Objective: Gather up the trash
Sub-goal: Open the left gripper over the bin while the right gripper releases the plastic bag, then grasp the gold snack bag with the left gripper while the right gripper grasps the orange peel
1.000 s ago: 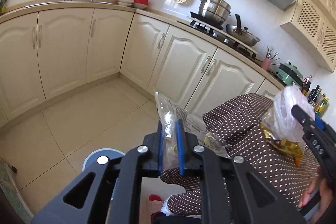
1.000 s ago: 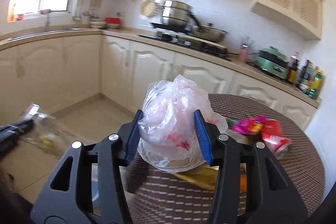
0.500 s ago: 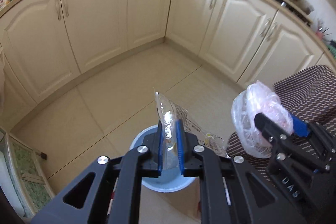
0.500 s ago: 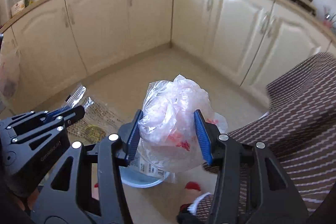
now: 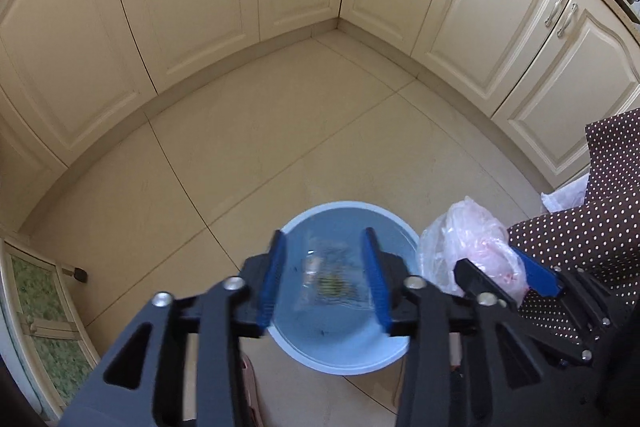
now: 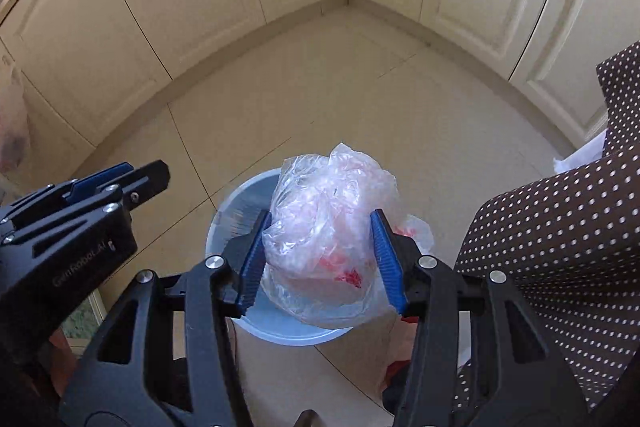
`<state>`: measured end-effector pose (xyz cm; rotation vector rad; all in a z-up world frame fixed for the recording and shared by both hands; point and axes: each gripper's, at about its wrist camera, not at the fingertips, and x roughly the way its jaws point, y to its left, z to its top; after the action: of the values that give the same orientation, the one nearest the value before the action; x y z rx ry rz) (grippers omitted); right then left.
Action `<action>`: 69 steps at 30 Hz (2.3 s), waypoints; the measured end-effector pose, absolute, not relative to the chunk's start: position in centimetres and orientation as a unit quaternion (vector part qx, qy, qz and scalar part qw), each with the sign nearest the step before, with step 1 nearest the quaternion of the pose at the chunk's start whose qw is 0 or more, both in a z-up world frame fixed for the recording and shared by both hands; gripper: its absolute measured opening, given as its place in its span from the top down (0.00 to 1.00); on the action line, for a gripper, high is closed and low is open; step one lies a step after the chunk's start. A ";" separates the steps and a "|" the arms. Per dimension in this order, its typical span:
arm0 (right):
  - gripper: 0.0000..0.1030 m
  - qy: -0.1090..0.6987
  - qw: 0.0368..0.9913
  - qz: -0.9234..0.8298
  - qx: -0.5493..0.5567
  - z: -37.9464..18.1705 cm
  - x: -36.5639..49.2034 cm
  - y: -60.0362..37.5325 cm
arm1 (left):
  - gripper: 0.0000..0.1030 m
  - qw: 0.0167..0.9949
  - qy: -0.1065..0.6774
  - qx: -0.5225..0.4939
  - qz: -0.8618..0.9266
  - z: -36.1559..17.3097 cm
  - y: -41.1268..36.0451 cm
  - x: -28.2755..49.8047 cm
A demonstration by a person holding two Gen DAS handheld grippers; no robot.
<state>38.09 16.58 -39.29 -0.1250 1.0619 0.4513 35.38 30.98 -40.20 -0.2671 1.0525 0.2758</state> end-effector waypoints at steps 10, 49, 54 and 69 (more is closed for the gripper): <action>0.49 0.502 0.835 0.217 -0.062 -40.1 37.8 17.7 | 0.44 0.846 0.504 -0.111 0.135 -40.0 30.4 35.3; 0.36 0.237 0.966 0.073 -0.069 -12.6 19.9 -1.6 | 0.24 0.951 0.287 -0.110 -0.033 -14.6 13.1 22.2; 0.35 0.193 0.980 0.002 -0.043 -9.2 15.7 -9.0 | 0.23 0.952 0.273 -0.078 -0.113 -11.6 4.8 21.1; 0.32 0.242 0.961 -0.118 0.061 -11.1 14.0 -24.8 | 0.23 0.930 0.268 0.121 -0.220 -13.1 -13.0 22.4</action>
<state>14.03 -24.79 -11.14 0.1233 0.4907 -0.2391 22.39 -13.05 -13.06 0.2471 0.5495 -0.4513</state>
